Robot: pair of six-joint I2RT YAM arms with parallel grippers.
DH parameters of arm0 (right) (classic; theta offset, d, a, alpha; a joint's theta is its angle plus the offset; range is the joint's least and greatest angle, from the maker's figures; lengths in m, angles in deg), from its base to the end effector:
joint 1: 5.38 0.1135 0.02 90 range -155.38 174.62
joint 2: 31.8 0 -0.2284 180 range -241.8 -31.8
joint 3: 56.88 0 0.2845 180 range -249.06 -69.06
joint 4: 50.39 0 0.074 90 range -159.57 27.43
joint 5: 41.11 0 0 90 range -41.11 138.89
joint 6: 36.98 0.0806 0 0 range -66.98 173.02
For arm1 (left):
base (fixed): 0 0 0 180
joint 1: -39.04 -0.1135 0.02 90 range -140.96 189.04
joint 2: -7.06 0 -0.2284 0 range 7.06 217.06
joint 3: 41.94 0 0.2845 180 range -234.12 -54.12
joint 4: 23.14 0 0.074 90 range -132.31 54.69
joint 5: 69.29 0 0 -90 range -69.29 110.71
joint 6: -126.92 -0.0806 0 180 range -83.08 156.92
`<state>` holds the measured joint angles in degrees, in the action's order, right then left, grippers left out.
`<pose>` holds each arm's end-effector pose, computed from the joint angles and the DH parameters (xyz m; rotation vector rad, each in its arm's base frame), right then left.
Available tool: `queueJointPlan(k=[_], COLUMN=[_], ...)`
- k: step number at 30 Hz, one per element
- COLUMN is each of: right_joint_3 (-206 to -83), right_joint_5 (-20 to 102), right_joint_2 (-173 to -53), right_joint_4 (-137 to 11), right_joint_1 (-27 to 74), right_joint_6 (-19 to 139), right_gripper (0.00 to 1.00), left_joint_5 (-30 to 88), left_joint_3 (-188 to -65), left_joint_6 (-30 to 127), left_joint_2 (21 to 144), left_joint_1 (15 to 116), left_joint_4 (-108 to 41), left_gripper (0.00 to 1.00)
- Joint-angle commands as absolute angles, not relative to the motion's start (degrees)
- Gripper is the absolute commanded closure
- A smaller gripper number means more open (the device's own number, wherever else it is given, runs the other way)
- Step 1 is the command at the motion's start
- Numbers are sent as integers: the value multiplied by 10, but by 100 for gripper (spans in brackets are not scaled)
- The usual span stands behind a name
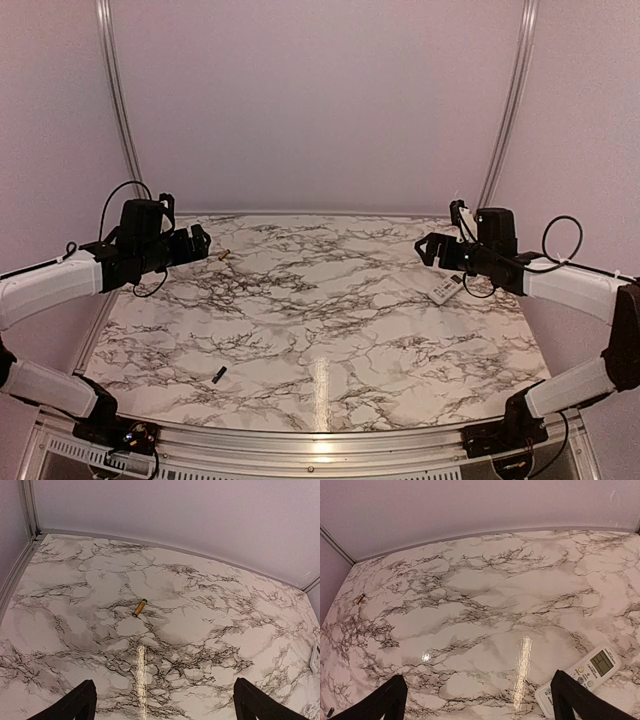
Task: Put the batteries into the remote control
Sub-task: Pick up the remote control from the center of the board.
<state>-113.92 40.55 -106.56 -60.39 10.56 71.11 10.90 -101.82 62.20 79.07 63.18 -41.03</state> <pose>0.3497 0.1120 0.1758 -0.0528 2.0886 0.5145 0.3345 -0.1349 0.1942 -0.1250 2.1011 -0.3433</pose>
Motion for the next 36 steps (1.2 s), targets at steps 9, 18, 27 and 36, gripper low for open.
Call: queueJointPlan(k=[9, 18, 27, 36], right_joint_3=[-1195, -1192, -1207, -1249], right_joint_5=[439, 475, 486, 462], right_joint_2=[-1134, -1190, -1244, -1295], right_joint_4=[-766, -803, -806, -790], right_joint_1=[35, 15, 11, 4], right_joint_6=[704, 714, 733, 741], right_gripper=[1, 1, 1, 1], left_joint_5=[86, 99, 89, 109], left_joint_3=[-1025, -1003, -991, -990], left_joint_6=[636, 657, 655, 665], left_joint_2=[814, 810, 807, 820], left_joint_1=[636, 637, 637, 637], left_joint_4=[-383, -359, -328, -304], left_gripper=[1, 1, 1, 1])
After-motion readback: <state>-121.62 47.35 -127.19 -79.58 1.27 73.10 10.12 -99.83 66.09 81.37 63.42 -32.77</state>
